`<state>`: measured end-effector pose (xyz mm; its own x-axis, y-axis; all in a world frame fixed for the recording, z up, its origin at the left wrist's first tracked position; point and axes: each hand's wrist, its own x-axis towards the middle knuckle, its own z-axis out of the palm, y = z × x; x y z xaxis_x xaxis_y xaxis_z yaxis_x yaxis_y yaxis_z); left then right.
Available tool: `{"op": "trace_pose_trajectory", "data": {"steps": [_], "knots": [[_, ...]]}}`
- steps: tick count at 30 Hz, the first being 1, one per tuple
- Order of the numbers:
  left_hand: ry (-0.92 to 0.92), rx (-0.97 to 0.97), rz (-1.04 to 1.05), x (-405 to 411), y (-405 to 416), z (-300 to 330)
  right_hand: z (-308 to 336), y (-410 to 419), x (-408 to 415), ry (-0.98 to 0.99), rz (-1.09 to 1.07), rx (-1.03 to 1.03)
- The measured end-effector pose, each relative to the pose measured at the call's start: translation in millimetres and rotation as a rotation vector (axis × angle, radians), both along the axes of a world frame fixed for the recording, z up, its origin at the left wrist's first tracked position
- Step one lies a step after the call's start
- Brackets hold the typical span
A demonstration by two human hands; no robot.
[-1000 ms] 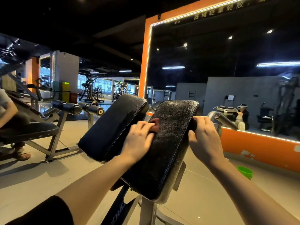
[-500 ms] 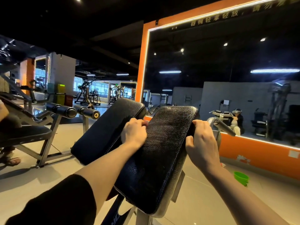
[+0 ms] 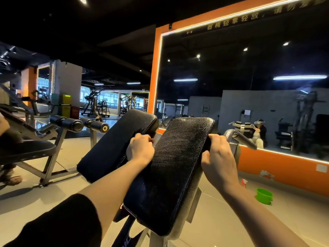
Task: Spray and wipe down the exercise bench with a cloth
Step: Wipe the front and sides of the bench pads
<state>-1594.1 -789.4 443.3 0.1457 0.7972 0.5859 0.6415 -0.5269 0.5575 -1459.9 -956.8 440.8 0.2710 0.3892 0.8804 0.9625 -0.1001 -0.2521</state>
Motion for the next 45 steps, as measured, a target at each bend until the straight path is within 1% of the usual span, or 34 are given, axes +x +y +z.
{"op": "trace_pose_trajectory", "data": {"steps": [1,2,4,6,7,9,13,14,15,17,19,21,22,23,27,28,29,30,31,33,35,36,37,38,40,41,42,43,45], "knots": [[-0.034,0.007,0.013,-3,-4,-2,0,0,-1,0.009,-0.002,-0.001],[-0.084,0.063,-0.020,0,-11,-2,1,1,-3,0.018,-0.004,-0.003],[-0.133,0.235,-0.196,12,-32,7,2,1,-6,0.032,-0.009,-0.018],[-0.078,0.367,-0.366,27,-52,11,3,0,-8,0.039,-0.007,-0.033],[-0.040,0.380,-0.396,30,-55,10,2,-1,-9,0.040,-0.005,-0.039],[-0.026,0.299,-0.334,21,-44,1,-1,-4,-11,0.049,0.005,-0.059],[-0.035,-0.093,-0.007,-31,-16,-33,-11,-11,-19,0.072,0.017,-0.079],[-0.060,-0.126,0.029,-38,-18,-39,-13,-13,-22,0.080,0.014,-0.079],[-0.098,-0.098,0.023,-37,-25,-41,-14,-13,-24,0.089,0.010,-0.077],[-0.163,0.086,-0.117,-24,-43,-37,-17,-14,-29,0.109,0.003,-0.072],[-0.134,0.298,-0.309,-7,-65,-30,-19,-14,-32,0.114,0.003,-0.067],[-0.059,0.414,-0.393,-1,-75,-30,-22,-15,-35,0.106,0.001,-0.073],[-0.046,0.410,-0.388,-4,-71,-34,-24,-16,-35,0.107,0.001,-0.076],[-0.058,0.350,-0.353,-12,-64,-41,-26,-18,-38,0.115,0.006,-0.079],[-0.138,-0.068,-0.035,-67,-30,-88,-35,-21,-42,0.153,0.033,-0.076],[-0.146,-0.108,0.024,-77,-32,-96,-36,-21,-44,0.171,0.032,-0.078],[-0.161,-0.091,0.054,-81,-37,-99,-37,-21,-45,0.191,0.030,-0.081],[-0.184,-0.027,0.048,-81,-43,-98,-36,-21,-47,0.206,0.026,-0.084],[-0.215,0.068,-0.002,-77,-51,-93,-36,-21,-49,0.215,0.022,-0.088],[-0.206,0.250,-0.220,-66,-70,-80,-34,-22,-51,0.220,0.021,-0.099],[-0.084,0.360,-0.397,-57,-82,-81,-34,-24,-53,0.218,0.016,-0.113],[-0.041,0.370,-0.404,-58,-81,-87,-35,-26,-55,0.217,0.013,-0.123],[-0.041,0.326,-0.351,-62,-75,-96,-35,-28,-56,0.219,0.011,-0.136],[-0.058,0.221,-0.248,-68,-65,-104,-36,-31,-58,0.222,0.011,-0.150],[-0.093,-0.067,0.000,-87,-48,-118,-39,-35,-60,0.226,0.015,-0.181],[-0.136,-0.159,0.065,-94,-44,-122,-40,-37,-60,0.226,0.019,-0.193],[-0.186,-0.164,0.078,-96,-46,-122,-41,-37,-60,0.222,0.024,-0.199],[-0.212,-0.090,0.056,-92,-52,-118,-41,-38,-60,0.218,0.028,-0.199],[-0.238,0.132,-0.061,-76,-73,-102,-38,-38,-61,0.215,0.022,-0.196]]}}
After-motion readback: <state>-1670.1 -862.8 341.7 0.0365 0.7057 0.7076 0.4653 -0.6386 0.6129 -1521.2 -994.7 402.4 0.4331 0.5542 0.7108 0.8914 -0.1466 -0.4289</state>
